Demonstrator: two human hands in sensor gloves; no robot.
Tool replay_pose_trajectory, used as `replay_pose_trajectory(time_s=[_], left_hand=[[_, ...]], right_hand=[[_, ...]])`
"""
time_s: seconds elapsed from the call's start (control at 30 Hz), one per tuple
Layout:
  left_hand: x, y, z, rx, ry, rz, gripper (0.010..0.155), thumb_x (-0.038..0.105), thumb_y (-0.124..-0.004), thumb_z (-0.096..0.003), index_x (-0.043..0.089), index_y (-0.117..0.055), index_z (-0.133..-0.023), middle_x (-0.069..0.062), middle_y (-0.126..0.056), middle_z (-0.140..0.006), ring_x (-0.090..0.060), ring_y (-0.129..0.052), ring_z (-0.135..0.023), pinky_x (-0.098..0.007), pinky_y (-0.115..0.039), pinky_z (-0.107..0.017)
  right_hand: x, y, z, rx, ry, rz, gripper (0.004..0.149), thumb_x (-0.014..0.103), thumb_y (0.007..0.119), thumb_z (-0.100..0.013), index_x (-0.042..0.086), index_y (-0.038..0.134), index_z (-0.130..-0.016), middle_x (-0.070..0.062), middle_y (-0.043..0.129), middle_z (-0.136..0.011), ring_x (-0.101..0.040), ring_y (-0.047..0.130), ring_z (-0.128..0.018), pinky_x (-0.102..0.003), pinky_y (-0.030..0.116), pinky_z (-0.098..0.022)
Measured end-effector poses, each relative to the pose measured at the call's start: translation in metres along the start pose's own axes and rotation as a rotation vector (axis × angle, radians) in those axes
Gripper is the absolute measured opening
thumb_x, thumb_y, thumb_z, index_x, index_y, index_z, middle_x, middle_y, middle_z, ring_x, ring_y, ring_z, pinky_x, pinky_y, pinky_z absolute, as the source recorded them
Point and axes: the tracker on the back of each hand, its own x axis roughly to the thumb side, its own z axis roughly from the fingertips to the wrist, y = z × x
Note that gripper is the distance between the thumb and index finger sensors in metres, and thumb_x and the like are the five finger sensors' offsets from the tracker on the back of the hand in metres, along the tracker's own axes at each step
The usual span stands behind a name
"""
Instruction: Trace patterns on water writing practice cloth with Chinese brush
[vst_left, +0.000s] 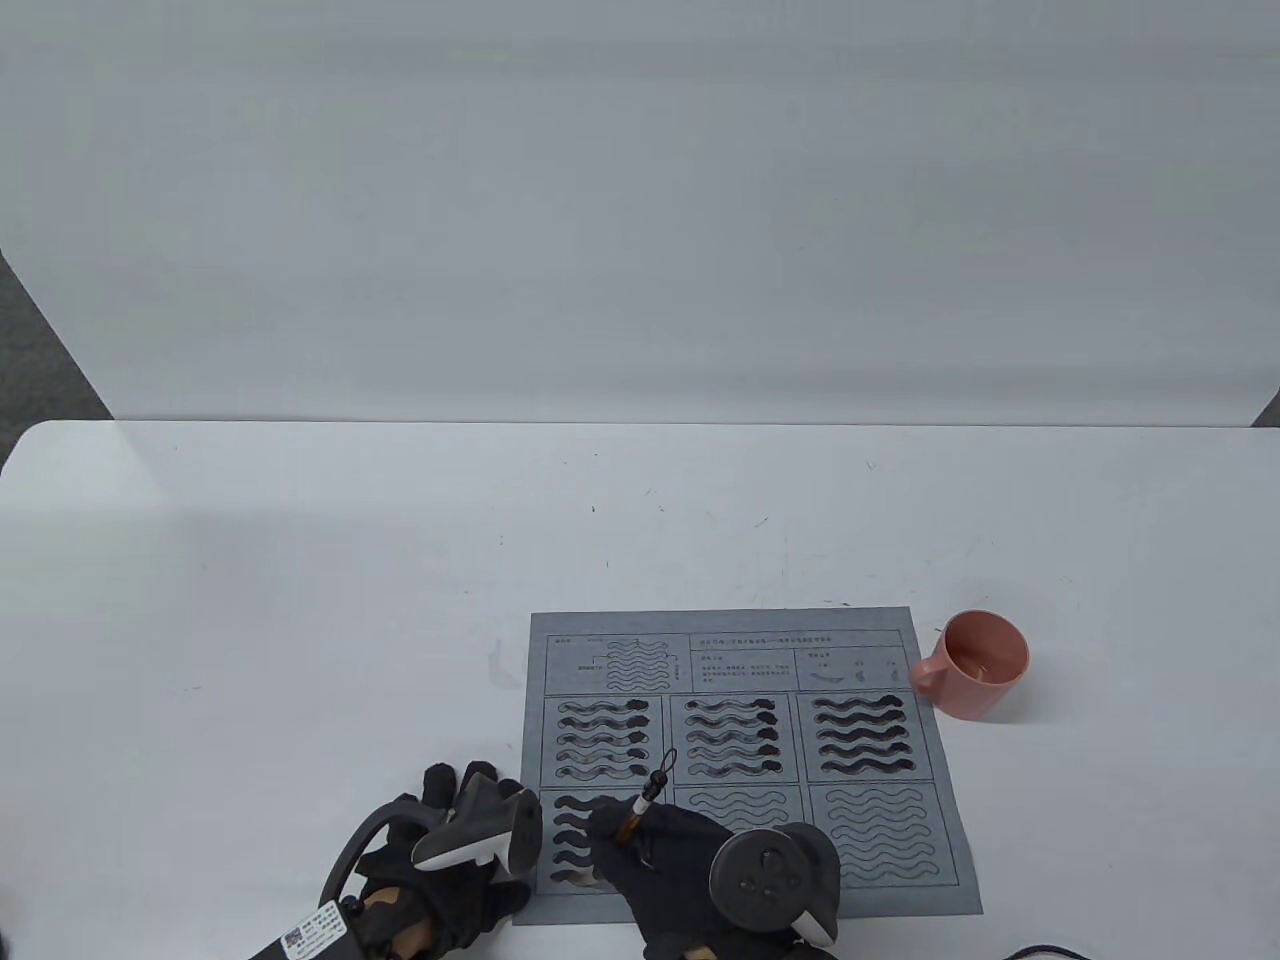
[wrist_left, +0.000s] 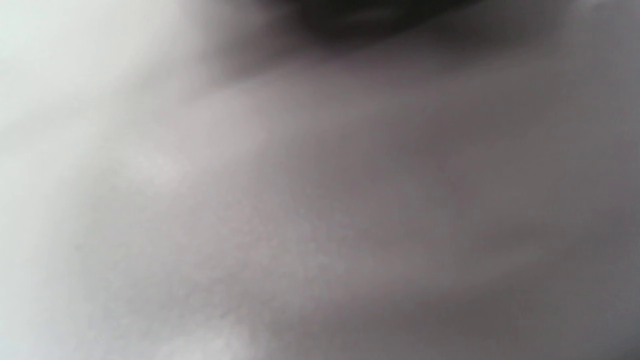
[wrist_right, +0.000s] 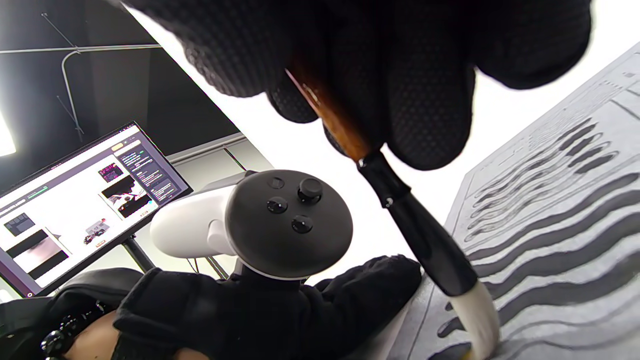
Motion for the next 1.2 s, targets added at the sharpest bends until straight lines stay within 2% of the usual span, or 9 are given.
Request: replay_pose_trajectory(time_s=[1.2], left_hand=[[0.0000, 0.0000, 0.0000, 0.000, 0.000, 0.000, 0.093, 0.063, -0.037, -0.0296, 0.030, 0.028, -0.087, -0.007, 0.029, -0.099, -0.048, 0.013, -0.102, -0.069, -0.018, -0.078]], right_hand=[[-0.0026, -0.0034, 0.0001, -0.029, 0.015, 0.006, 0.037, 0.028, 0.075, -0.048, 0.009, 0.083, -0.078, -0.017, 0.097, -0.073, -0.040, 0.098, -0.058, -0.059, 0.077, -0.043]])
